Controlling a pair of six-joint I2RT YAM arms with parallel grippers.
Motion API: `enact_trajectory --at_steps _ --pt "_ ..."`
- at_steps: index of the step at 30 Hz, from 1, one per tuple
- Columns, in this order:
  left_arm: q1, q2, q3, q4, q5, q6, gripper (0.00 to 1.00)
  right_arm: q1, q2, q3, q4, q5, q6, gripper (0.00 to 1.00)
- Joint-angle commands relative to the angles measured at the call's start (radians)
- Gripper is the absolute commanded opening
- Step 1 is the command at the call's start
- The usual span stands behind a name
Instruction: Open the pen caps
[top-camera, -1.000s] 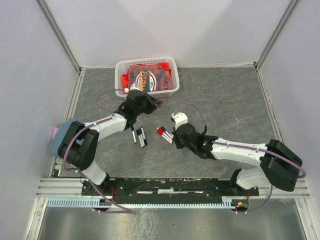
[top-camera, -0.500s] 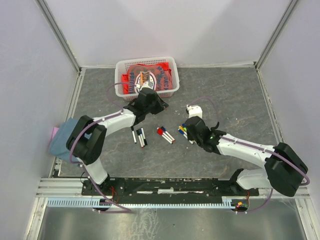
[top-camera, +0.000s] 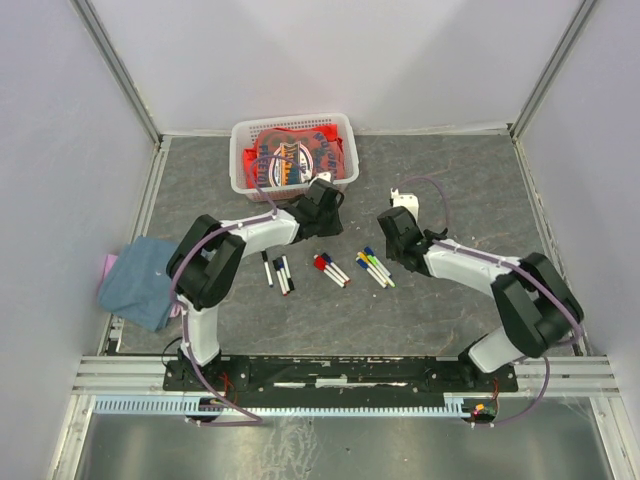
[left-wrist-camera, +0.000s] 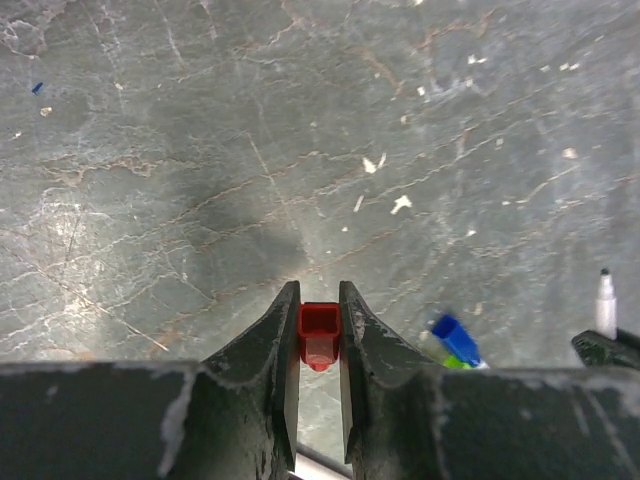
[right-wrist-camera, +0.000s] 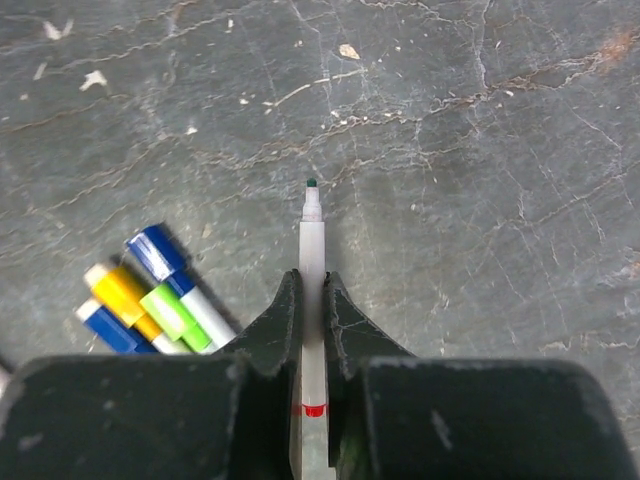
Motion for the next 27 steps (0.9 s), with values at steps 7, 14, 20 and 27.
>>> enact_trajectory --at_steps 7,14,20,27 --pt "-0.005 0.083 0.111 -0.110 -0.029 0.134 0.11 -0.041 0.146 0.098 0.067 -0.005 0.014 0.15" --pt "-0.007 0.091 0.110 -0.136 -0.029 0.141 0.40 -0.043 0.164 0.090 0.054 0.002 0.019 0.35" --pt "-0.007 0.083 0.089 -0.144 -0.045 0.142 0.50 -0.044 0.146 0.077 0.045 -0.002 0.016 0.40" --pt "-0.009 0.023 0.061 -0.125 -0.062 0.133 0.52 -0.030 0.049 0.056 0.046 -0.050 -0.063 0.40"
